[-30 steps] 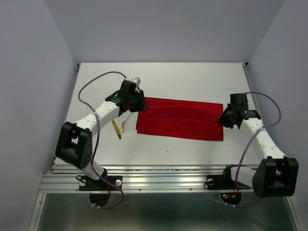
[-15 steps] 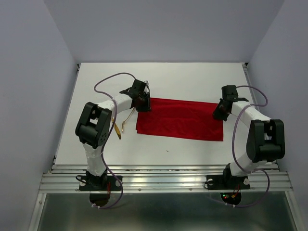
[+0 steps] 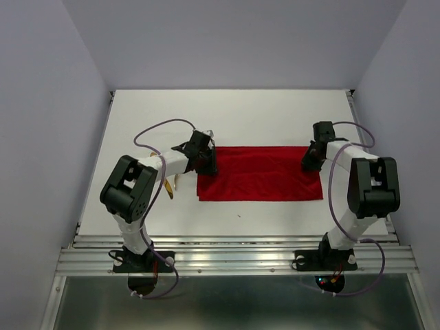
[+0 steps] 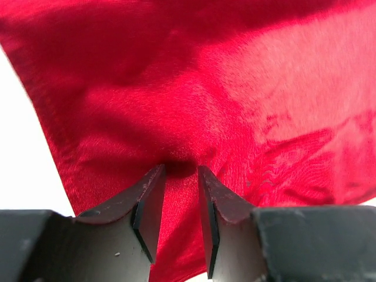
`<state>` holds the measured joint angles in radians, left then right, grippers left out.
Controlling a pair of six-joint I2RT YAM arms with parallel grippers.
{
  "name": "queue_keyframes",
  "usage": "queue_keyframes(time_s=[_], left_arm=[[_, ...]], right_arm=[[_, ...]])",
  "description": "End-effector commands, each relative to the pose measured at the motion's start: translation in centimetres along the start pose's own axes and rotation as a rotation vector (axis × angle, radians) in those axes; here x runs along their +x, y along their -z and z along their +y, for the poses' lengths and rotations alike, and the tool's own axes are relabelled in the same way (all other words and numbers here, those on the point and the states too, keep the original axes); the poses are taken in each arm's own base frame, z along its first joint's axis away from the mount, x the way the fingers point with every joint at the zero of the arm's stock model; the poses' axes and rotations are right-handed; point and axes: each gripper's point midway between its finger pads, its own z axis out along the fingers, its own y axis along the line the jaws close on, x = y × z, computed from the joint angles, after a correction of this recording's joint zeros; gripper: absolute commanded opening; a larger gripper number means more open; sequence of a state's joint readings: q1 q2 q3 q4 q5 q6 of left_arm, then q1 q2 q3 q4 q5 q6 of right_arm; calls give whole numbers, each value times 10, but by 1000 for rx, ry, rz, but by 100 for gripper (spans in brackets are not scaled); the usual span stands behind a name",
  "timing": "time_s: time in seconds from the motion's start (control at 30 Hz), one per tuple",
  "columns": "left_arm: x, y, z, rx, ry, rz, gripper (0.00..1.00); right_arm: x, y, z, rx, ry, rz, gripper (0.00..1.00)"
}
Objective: Fold the napkin into a case and place the utensils inside
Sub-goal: Smooth out the rectangle-folded napkin at the center of the board.
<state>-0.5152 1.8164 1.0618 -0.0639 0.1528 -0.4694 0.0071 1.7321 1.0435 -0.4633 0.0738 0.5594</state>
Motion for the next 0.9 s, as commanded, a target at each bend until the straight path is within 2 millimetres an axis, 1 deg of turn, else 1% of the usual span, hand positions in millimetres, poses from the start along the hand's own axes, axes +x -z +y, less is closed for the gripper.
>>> queue_keyframes(time_s=[0.0,0.03,0.07,0.1,0.17,0.2,0.23,0.3,0.33,0.37,0.4,0.43,0.47,0.5,0.53,0.57,0.6,0.63,0.67,0.7,0.73,0.8,0.83,0.87], left_arm=[[59,22,7,-50,4,104,41],[67,26,3,-42,-5,113,41],[70,30,-1,-32,4,113,42],[76,35,-4,-27,4,122,42],[85,49,-12,-15,-10,127,42],[81,59,-18,4,-15,105,43],[81,65,-21,21,-14,102,44],[71,78,-19,35,17,61,46],[66,91,-17,46,26,26,47],[60,100,-9,39,48,-9,48],[61,100,-2,24,59,-4,48],[58,106,0,28,68,-25,48],[57,108,5,21,79,-29,46],[61,108,13,6,96,-26,44],[64,108,17,-1,106,-22,42],[67,107,19,-5,116,-16,35],[69,105,21,-8,127,-13,29],[74,102,27,-24,150,0,19],[74,101,30,-36,161,-4,13],[78,98,37,-53,181,5,4],[79,96,40,-58,197,3,0],[81,92,45,-58,220,-3,0],[84,89,49,-60,231,-5,0],[83,88,52,-64,243,-11,0]], right_arm=[[6,12,-8,-8,15,-16,12],[12,14,-12,-2,18,-7,12],[12,17,-13,-9,26,-12,13],[12,22,-12,-15,28,-17,13],[6,37,-9,-38,38,-44,13],[3,44,-8,-48,46,-56,13],[0,57,-6,-63,50,-74,13],[-5,74,2,-75,75,-110,14],[-4,81,4,-83,82,-118,14],[0,95,12,-111,102,-132,15],[3,101,16,-125,113,-135,15],[10,106,21,-138,116,-134,16],[24,116,37,-179,159,-136,16],[35,118,45,-193,165,-125,16],[45,121,54,-199,187,-129,17],[58,124,64,-214,213,-124,18],[87,131,86,-257,291,-97,18],[100,133,97,-275,287,-92,18],[114,134,106,-286,310,-81,19],[142,137,125,-311,364,-57,19],[150,137,132,-303,387,-71,19],[170,138,147,-308,441,-68,21],[186,138,162,-319,487,-62,21],[192,137,169,-323,508,-62,22]])
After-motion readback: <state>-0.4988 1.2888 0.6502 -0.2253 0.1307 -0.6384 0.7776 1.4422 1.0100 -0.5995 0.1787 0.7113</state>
